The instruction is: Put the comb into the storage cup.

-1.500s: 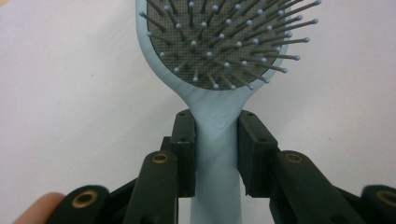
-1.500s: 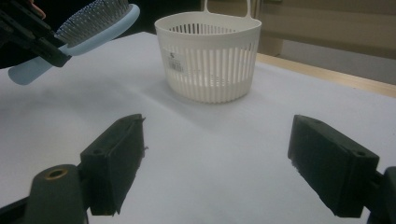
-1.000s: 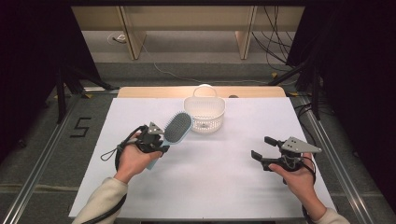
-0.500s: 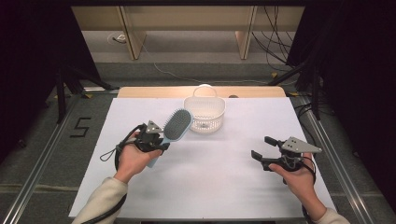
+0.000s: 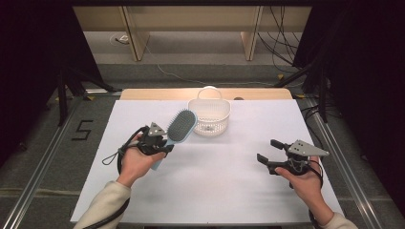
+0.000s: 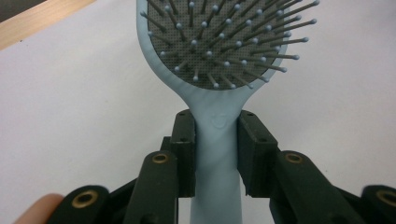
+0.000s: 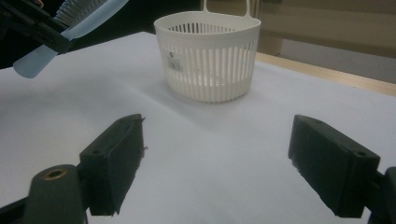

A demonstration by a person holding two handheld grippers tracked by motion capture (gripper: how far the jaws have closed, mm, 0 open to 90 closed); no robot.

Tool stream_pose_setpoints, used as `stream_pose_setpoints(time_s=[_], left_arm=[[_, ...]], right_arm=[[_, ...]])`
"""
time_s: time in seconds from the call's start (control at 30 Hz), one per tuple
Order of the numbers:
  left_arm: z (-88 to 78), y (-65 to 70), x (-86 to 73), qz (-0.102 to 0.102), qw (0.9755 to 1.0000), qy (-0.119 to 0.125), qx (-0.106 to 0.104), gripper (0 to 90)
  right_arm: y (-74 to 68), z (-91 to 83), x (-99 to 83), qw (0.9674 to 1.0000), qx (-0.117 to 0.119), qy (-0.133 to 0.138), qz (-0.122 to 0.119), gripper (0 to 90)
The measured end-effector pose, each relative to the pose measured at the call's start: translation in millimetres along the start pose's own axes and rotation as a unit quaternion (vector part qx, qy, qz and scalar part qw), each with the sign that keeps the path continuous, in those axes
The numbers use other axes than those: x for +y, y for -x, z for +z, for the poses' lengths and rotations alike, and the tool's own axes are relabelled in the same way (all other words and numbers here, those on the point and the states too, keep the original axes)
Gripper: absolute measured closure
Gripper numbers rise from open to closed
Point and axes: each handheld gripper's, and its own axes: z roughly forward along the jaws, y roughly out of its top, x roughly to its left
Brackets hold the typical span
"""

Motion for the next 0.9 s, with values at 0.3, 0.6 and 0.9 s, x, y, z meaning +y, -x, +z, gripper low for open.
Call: stream_pose_setpoints(time_s=[0.3,0.6,0.9], left_arm=[[-1.7,-0.5,1.0,-0.005,0.9999,0.013,0.001,70.0],[-2.4,-0.1,1.7,-0.006,0.9997,0.024,0.000,70.0],[-3.6,-0.2,2.5,-0.007,0.9994,0.034,0.002,70.0]], right_arm=[[0.1,-0.1,0.0,1.0000,0.000,0.000,0.002,19.3],[0.4,0.3,-0.3,1.0000,0.000,0.000,0.001,19.3],[0.3,0.3,-0.3,1.0000,0.001,0.001,0.002,19.3]])
